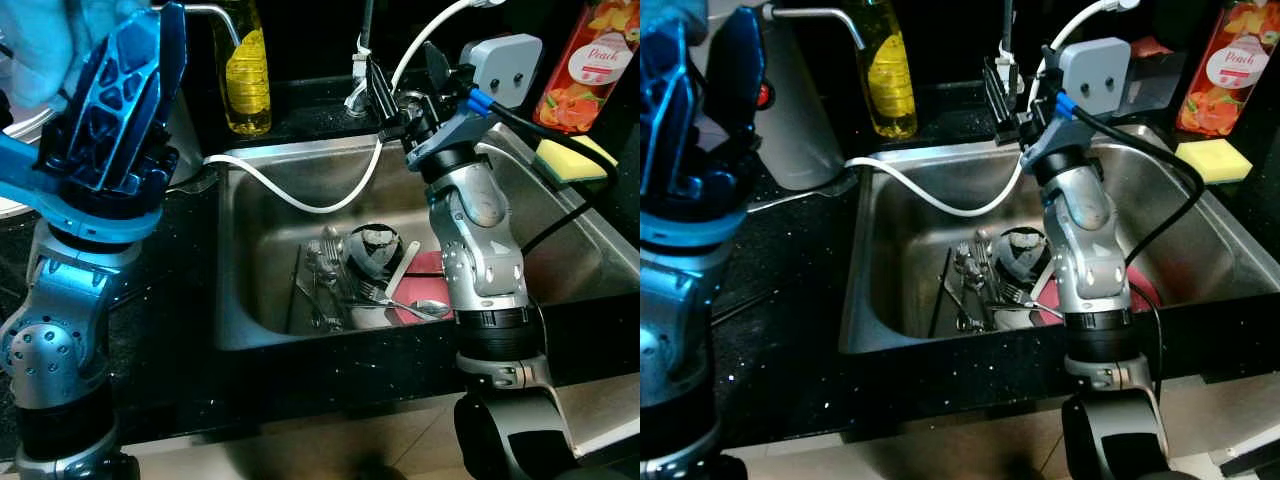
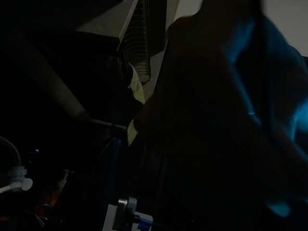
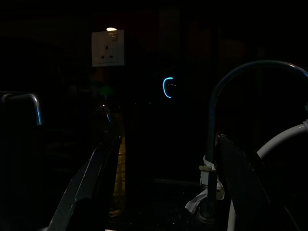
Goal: Kitchen organization
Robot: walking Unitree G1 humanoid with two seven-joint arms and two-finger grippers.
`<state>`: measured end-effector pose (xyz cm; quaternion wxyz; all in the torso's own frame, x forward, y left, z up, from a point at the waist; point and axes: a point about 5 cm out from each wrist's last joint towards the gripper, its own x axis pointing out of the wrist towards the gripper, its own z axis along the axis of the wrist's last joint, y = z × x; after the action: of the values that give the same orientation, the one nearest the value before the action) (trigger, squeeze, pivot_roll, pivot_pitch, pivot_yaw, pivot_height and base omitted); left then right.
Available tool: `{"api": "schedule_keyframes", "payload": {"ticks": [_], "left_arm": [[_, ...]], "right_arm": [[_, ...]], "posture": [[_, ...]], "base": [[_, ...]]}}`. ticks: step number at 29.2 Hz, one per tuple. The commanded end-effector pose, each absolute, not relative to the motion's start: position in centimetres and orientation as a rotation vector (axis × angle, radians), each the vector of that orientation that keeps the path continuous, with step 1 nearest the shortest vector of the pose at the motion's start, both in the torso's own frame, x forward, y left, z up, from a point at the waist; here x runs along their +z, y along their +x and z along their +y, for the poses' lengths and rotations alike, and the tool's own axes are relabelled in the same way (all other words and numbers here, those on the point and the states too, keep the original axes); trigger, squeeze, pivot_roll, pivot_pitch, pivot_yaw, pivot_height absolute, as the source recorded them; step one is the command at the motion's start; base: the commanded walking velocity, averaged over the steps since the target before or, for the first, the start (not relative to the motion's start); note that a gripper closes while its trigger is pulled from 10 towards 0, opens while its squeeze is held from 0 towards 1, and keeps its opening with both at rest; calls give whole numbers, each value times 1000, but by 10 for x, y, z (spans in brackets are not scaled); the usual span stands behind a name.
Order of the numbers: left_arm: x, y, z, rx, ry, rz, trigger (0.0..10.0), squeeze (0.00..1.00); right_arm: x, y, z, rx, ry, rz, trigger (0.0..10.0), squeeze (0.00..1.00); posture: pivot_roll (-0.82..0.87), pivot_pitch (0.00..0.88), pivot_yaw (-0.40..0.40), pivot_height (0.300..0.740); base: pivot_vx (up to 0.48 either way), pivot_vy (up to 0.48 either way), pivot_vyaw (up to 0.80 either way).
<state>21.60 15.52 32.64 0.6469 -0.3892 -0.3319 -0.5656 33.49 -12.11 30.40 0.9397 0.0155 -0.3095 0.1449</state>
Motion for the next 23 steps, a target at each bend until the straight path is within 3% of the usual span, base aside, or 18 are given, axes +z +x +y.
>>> {"api": "schedule_keyframes", "payload": {"ticks": [1,23], "left_arm": [[328,215,155,-1290,-864,-762,10000,0],[327,215,155,-1291,-858,-756,10000,0]], "right_arm": [[303,337,-122,289,35,-628,10000,0],[302,337,-122,287,35,-626,10000,0]], "posture": [[-65,0,66,740],[-63,0,69,740]], "base": [[0,0,0],[0,0,0]]}}
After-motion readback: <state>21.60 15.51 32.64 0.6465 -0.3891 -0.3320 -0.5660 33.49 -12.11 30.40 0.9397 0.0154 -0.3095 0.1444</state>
